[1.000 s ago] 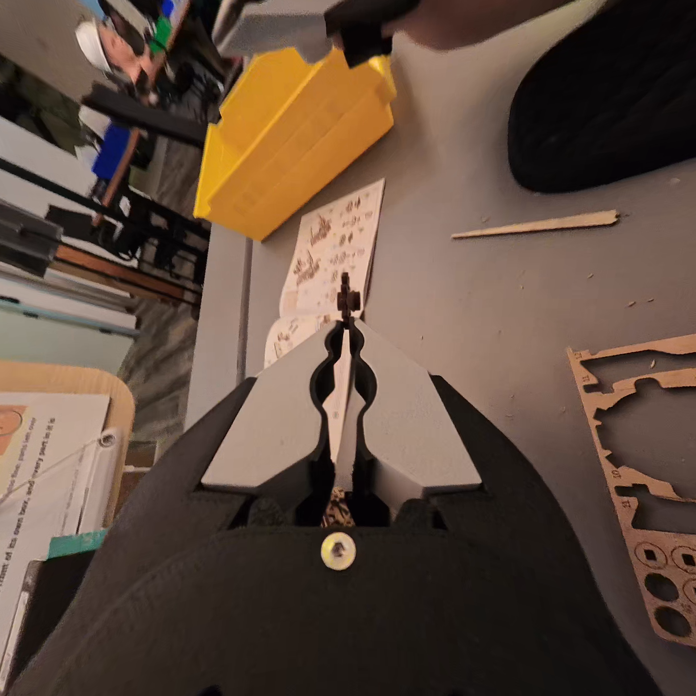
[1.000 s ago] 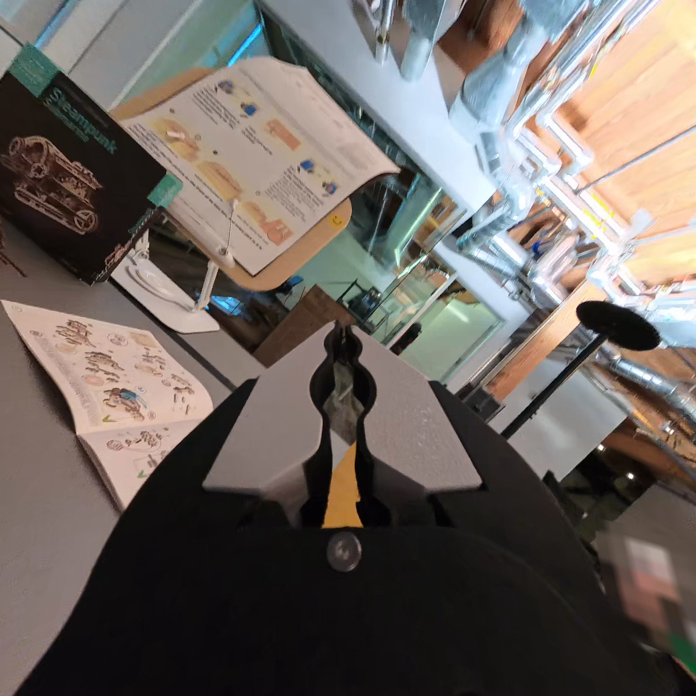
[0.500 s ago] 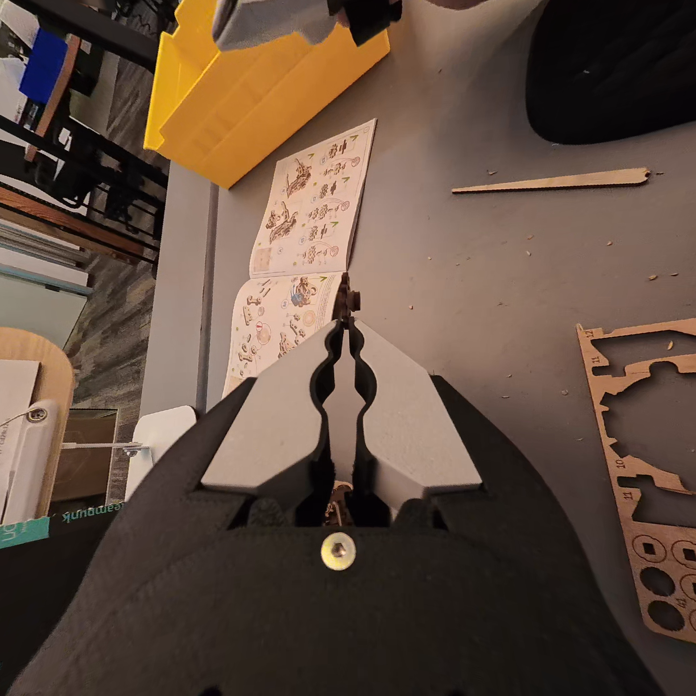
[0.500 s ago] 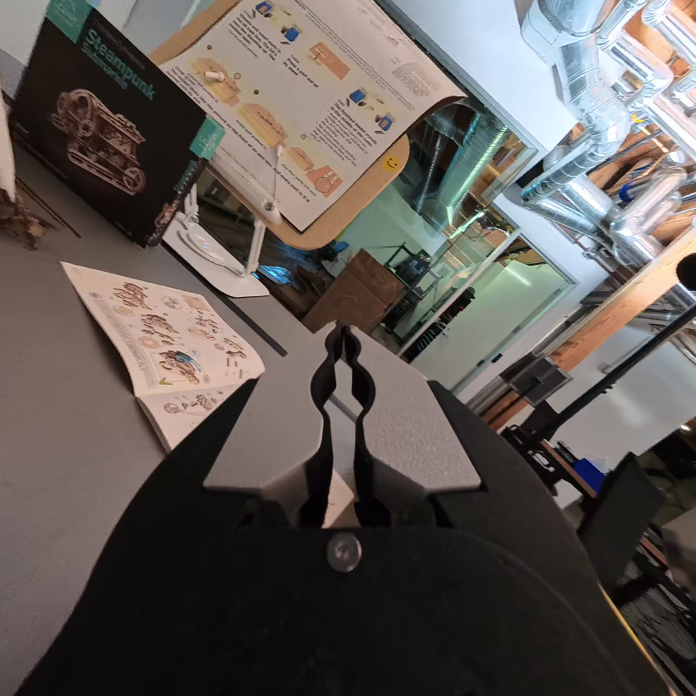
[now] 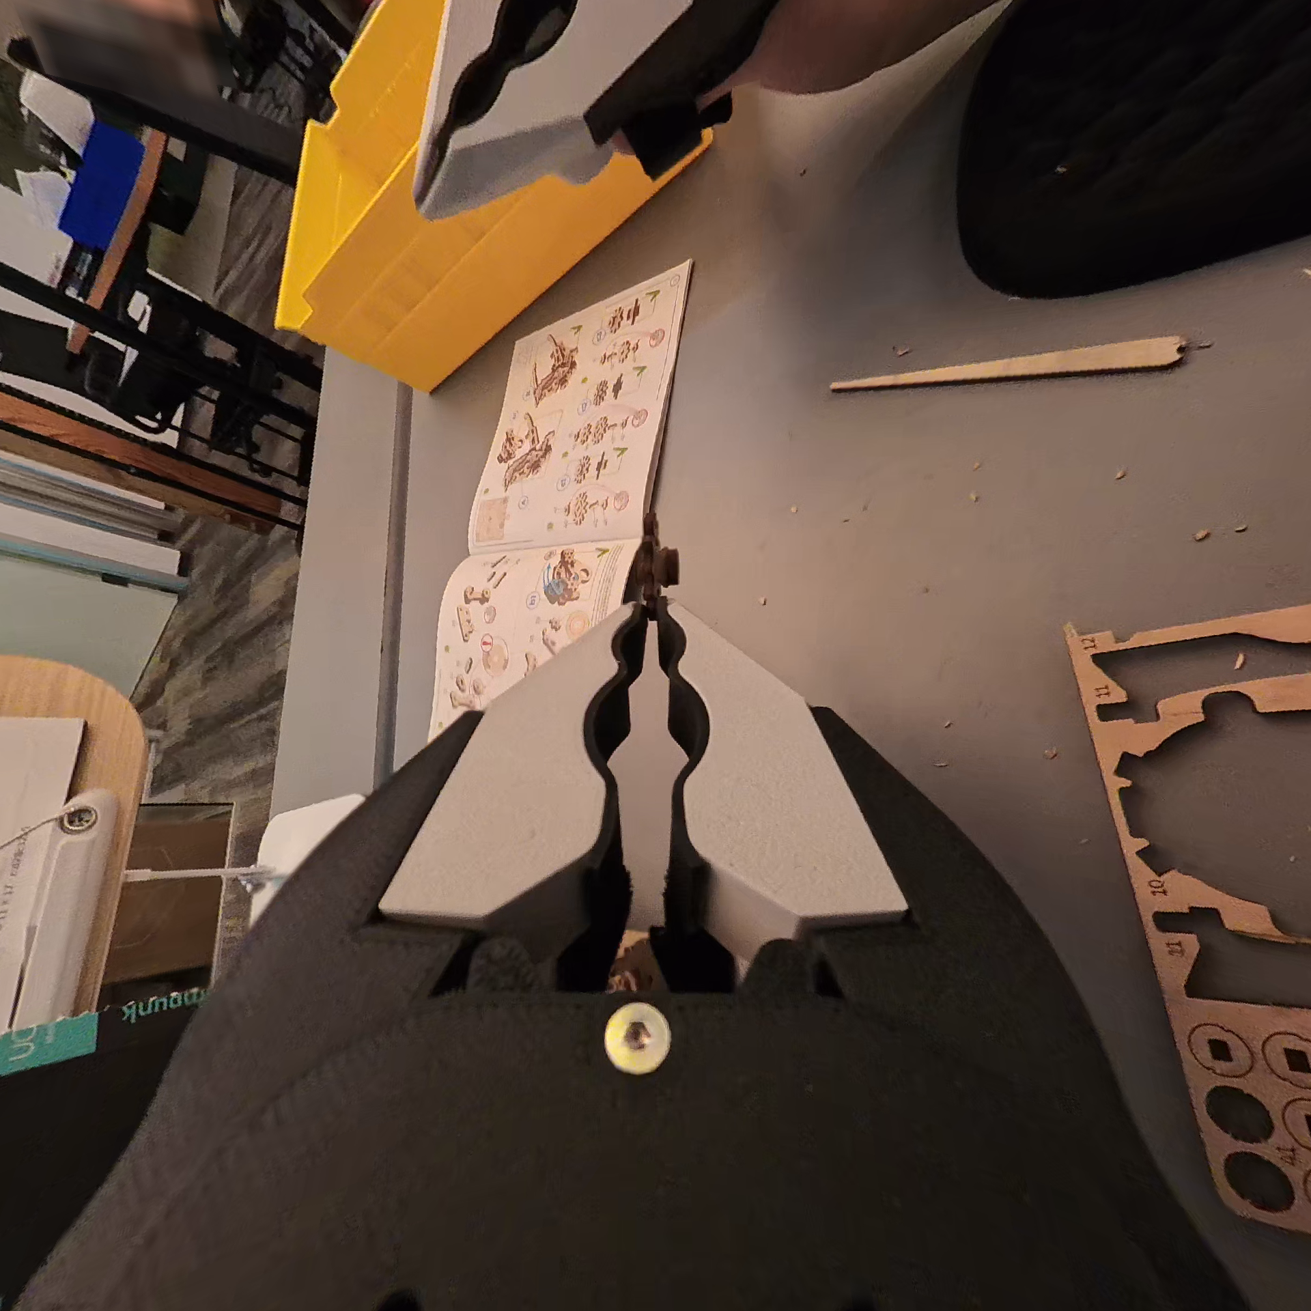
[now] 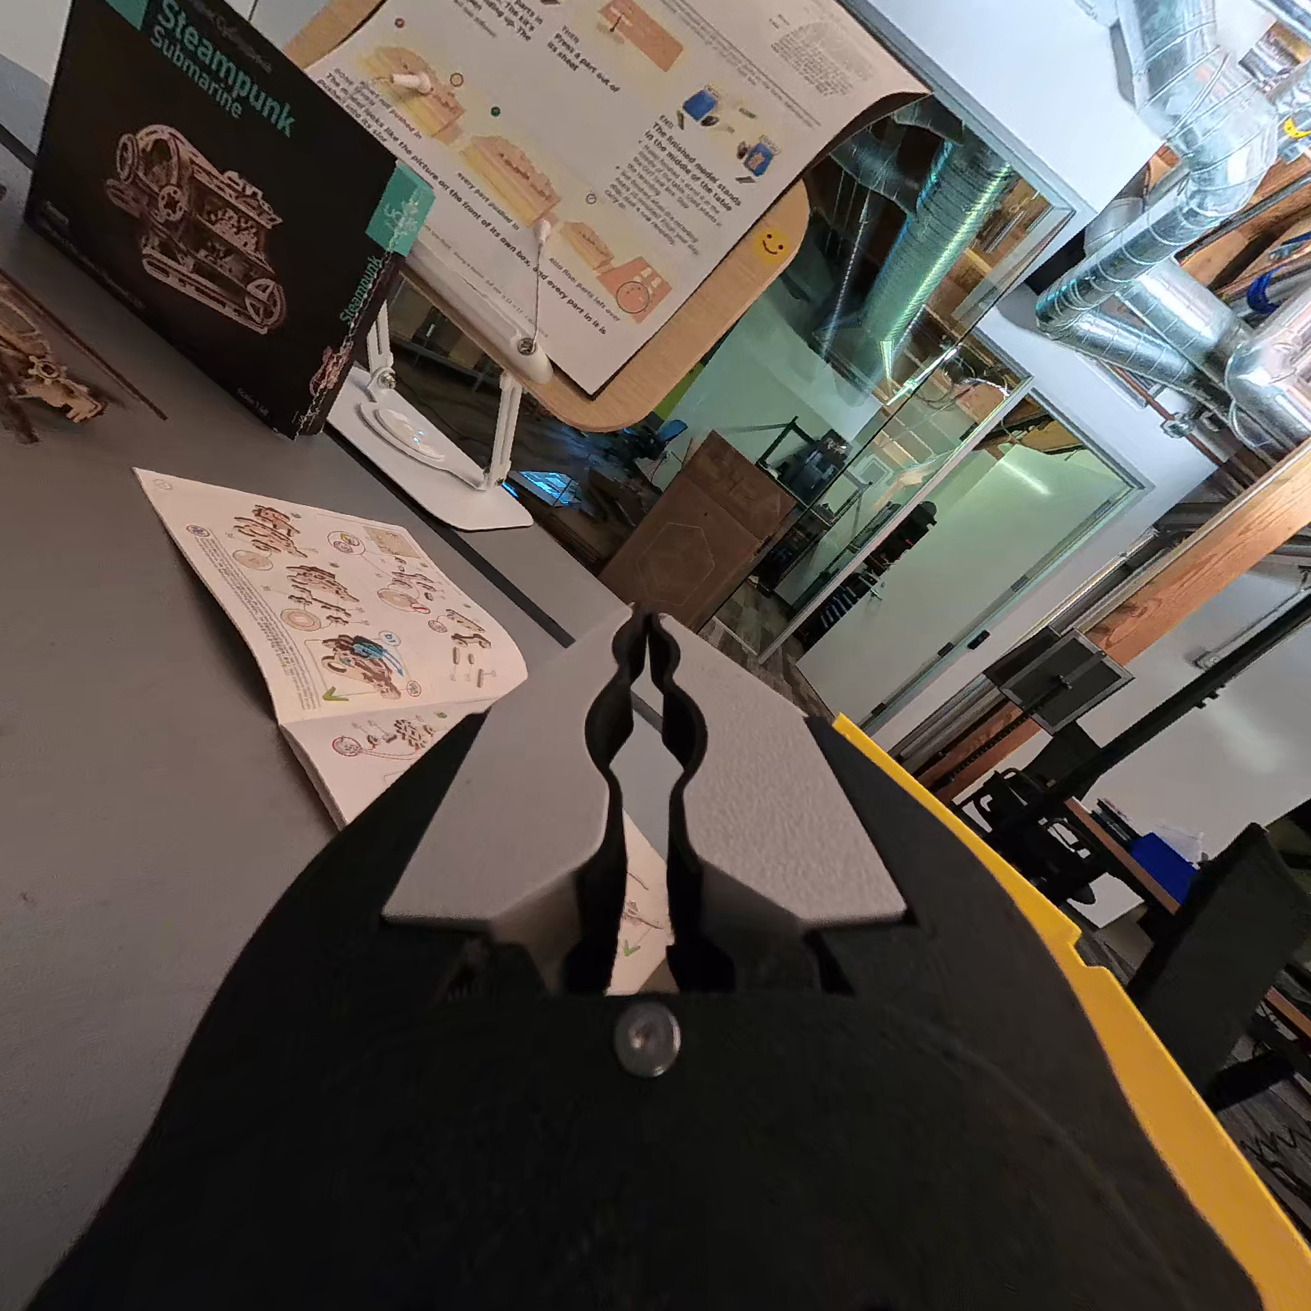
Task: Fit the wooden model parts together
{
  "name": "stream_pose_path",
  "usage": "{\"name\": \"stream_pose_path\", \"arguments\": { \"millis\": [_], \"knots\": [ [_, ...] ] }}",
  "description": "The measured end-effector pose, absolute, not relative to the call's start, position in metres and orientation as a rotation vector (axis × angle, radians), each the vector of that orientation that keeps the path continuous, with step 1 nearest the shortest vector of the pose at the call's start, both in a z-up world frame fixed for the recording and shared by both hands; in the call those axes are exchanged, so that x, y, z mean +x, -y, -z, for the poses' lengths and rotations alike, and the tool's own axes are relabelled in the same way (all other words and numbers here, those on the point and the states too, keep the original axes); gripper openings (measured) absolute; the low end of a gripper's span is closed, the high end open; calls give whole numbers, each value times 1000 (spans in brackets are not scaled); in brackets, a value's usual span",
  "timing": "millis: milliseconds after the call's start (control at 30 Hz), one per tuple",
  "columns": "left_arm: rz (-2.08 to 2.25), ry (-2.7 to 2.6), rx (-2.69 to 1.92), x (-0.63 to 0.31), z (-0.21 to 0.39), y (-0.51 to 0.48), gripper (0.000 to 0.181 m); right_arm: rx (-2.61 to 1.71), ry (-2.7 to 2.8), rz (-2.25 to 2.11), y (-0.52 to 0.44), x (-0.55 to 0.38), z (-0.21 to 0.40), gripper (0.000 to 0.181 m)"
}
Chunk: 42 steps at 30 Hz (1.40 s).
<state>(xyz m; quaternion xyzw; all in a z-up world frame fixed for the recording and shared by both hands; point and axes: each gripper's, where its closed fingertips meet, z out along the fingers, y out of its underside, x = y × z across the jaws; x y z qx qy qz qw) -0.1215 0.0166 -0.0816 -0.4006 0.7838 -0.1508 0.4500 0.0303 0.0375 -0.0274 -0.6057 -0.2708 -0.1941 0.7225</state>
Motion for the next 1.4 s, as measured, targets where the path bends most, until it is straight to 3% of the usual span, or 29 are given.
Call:
{"name": "stream_pose_path", "arguments": {
  "millis": [400, 1400],
  "knots": [
    [363, -1885, -695, -114, 60, 12, 0, -1351, 612, 420, -39, 28, 31, 0],
    [481, -1857, -768, -114, 59, 8, 0, -1407, 598, 333, -44, 25, 41, 0]
  ]
}}
